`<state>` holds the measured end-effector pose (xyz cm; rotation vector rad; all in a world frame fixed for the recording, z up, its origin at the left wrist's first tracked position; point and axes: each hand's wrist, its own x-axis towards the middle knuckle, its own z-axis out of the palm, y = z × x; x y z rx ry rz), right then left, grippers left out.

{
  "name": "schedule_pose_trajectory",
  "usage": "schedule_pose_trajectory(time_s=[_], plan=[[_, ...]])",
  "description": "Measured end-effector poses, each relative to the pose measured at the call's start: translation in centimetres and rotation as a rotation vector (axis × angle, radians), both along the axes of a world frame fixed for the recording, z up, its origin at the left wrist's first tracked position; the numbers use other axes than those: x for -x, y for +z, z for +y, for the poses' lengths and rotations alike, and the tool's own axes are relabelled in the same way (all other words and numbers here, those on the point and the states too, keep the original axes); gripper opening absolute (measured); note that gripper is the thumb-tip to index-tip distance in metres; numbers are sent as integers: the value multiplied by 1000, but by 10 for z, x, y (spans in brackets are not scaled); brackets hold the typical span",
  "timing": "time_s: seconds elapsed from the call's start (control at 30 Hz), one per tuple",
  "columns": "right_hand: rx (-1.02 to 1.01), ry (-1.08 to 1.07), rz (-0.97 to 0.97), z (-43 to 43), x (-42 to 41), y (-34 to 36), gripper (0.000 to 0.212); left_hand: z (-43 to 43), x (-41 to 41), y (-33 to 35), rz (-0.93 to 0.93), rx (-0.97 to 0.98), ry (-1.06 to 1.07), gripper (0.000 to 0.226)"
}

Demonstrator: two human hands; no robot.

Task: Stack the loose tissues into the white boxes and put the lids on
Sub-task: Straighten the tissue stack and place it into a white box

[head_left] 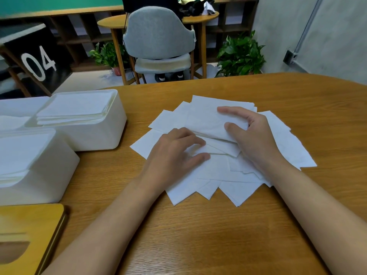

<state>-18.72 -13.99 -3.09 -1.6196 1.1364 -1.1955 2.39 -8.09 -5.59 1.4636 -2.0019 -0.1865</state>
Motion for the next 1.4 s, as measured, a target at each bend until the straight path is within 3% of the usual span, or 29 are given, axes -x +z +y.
schedule_pose_trajectory(time_s=[0.17,0.33,0.57,0.7,0.8,0.83,0.93,0.97,1.07,1.1,1.4], plan=[[24,22,38,2,-3,2,44,-5,4,-5,28,103,2,19],[61,57,67,4,-4,2,44,-2,7,-2,195,143,4,5],[35,68,46,1,-2,0,46,5,-3,18,179,239,-45,6],[18,88,51,2,0,-1,45,8,-10,27,352,180,-24,7],[2,155,-5,5,2,4,26,9,-12,32,541,57,-11,8],[-23,205,-58,7,2,6,28,9,-12,32,591,23,-5,9],[-89,328,-121,9,3,5,90,6,-13,31,640,-37,32,12],[-88,356,-119,10,2,5,90,6,-14,30,623,-43,45,14],[4,338,-9,14,-3,6,20,5,-14,28,599,-37,81,19],[20,333,28,17,-4,8,8,5,-14,29,594,-30,99,20],[123,344,176,21,-8,8,56,8,-11,30,498,23,103,19]])
